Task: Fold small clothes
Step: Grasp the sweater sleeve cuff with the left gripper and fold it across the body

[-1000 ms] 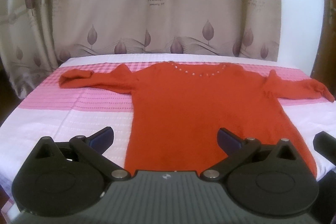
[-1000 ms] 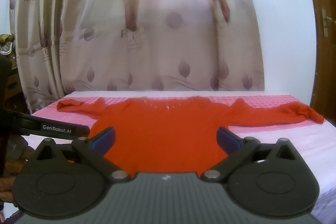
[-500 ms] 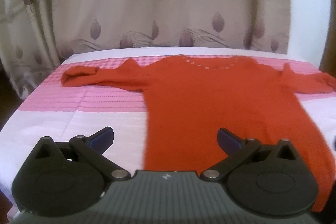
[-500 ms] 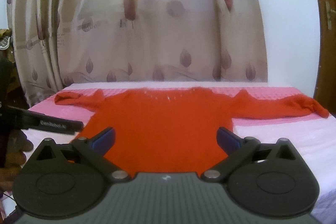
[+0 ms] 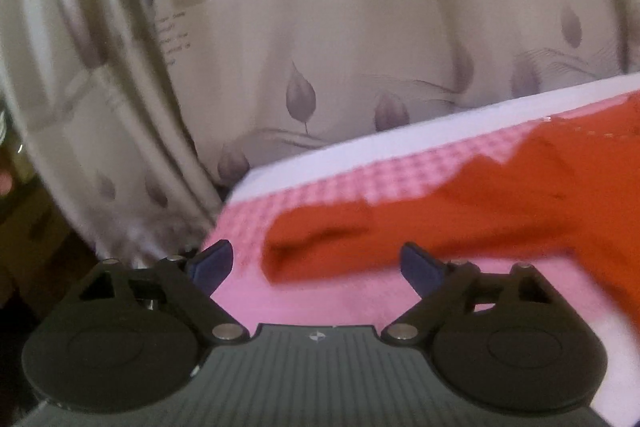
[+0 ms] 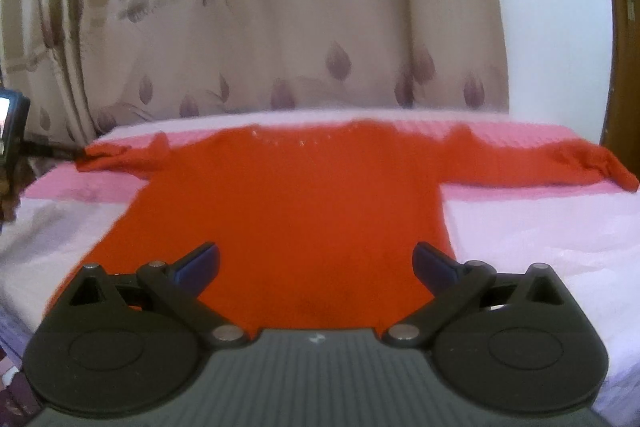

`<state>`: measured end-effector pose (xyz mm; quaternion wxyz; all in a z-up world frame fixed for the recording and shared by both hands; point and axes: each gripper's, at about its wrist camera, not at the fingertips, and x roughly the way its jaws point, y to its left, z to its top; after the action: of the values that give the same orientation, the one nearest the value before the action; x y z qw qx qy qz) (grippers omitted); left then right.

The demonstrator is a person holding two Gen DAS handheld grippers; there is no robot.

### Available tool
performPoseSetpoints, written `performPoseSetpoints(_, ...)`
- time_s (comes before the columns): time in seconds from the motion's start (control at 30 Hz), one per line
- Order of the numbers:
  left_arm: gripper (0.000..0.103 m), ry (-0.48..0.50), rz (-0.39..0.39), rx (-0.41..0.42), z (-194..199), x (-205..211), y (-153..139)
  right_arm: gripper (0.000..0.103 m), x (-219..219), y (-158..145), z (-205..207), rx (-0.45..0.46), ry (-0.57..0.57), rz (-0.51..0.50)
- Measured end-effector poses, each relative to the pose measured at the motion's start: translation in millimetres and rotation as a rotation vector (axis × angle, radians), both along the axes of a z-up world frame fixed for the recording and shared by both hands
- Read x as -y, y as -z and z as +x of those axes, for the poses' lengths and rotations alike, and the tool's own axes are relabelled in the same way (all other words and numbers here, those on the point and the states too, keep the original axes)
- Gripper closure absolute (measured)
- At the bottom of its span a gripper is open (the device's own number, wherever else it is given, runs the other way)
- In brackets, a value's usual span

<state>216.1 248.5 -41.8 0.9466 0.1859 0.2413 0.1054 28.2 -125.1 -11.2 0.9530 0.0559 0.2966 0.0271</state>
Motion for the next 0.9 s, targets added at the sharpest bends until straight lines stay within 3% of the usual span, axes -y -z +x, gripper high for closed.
performPoseSetpoints(0.3, 0.015, 0.172, 0.192, -0.104, 80, -37, 32, 0.0, 1, 23, 27, -0.104, 0.022, -0.018)
performPoseSetpoints(0.57, 0.017, 0.271, 0.195, -0.174, 105, -68, 40, 0.0, -4, 31, 43, -0.158, 0.024, -0.029)
performPoseSetpoints(0.6, 0.023, 0.271, 0.175, -0.184, 110, -70, 39, 0.0, -4, 32, 45, -0.166, 0.025, -0.023)
performPoseSetpoints(0.67, 0.059, 0.295, 0.099, -0.201, 116, -78, 37, 0.0, -5, 35, 48, -0.181, 0.027, -0.009)
performPoseSetpoints(0.7, 0.092, 0.272, 0.055, -0.223, 121, -84, 37, 0.0, -5, 35, 49, -0.185, 0.029, -0.006)
performPoseSetpoints(0.73, 0.091, 0.241, 0.0, -0.23, 124, -91, 37, 0.0, -6, 35, 50, -0.186, 0.03, -0.008)
performPoseSetpoints(0.8, 0.091, 0.172, -0.088, -0.17, 119, -104, 33, 0.0, -8, 34, 50, -0.182, 0.03, -0.017)
performPoseSetpoints(0.9, 0.091, 0.008, -0.183, -0.006, 96, -129, 18, 0.0, -7, 32, 50, -0.173, 0.031, -0.026)
